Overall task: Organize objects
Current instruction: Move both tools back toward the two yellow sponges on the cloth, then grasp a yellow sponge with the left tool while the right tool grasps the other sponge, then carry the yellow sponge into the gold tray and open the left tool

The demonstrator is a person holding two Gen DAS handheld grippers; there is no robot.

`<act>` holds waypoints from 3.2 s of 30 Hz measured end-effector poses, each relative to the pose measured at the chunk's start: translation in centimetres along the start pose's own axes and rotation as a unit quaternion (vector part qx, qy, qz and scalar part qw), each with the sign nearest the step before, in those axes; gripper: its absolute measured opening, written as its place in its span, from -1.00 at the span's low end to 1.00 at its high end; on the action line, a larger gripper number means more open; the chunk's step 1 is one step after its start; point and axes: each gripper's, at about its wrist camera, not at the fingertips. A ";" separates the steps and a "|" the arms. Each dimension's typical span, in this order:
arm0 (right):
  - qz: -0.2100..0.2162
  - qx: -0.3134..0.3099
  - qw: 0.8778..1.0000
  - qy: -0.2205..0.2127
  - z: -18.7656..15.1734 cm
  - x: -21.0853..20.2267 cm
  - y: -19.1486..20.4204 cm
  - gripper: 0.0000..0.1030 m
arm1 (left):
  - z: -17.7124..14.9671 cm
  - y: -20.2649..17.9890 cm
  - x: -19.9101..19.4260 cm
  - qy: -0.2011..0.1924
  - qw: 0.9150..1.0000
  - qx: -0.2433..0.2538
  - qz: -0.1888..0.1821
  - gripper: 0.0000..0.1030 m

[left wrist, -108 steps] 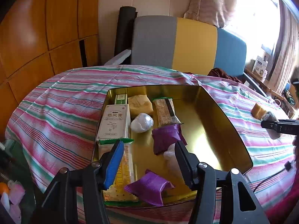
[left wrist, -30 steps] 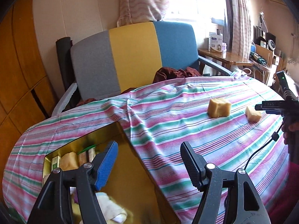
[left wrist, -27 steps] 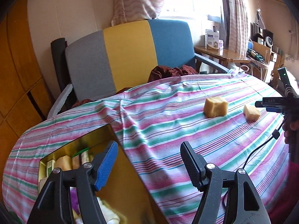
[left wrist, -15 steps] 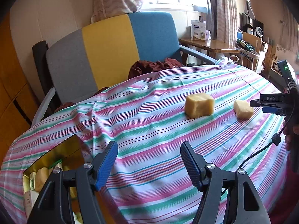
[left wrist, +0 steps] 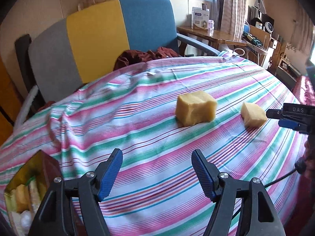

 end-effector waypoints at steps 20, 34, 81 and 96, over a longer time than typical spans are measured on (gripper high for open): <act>0.015 0.043 0.999 0.015 0.3 0.6 -1.8 0.23 | 9.0 -6.5 11.7 0.051 0.998 -0.024 -0.025 0.64; 0.002 -0.007 1.000 0.022 0.4 1.6 0.0 0.35 | 1.9 -1.1 5.6 0.025 0.996 -0.063 -0.055 0.35; 0.067 -0.301 0.951 0.031 -4.0 4.5 11.8 0.14 | -12.8 11.6 -15.1 -0.089 0.981 -0.148 0.090 0.39; 0.041 -0.346 0.936 0.054 -6.4 5.9 13.0 0.14 | -15.9 15.5 -14.9 -0.064 0.973 -0.188 0.119 0.40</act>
Point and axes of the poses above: each gripper's, at about its wrist camera, not at the fingertips, and x roughly the way its jaws point, y to its left, z to its top, and after that the axes turned 1 degree about y, right-handed
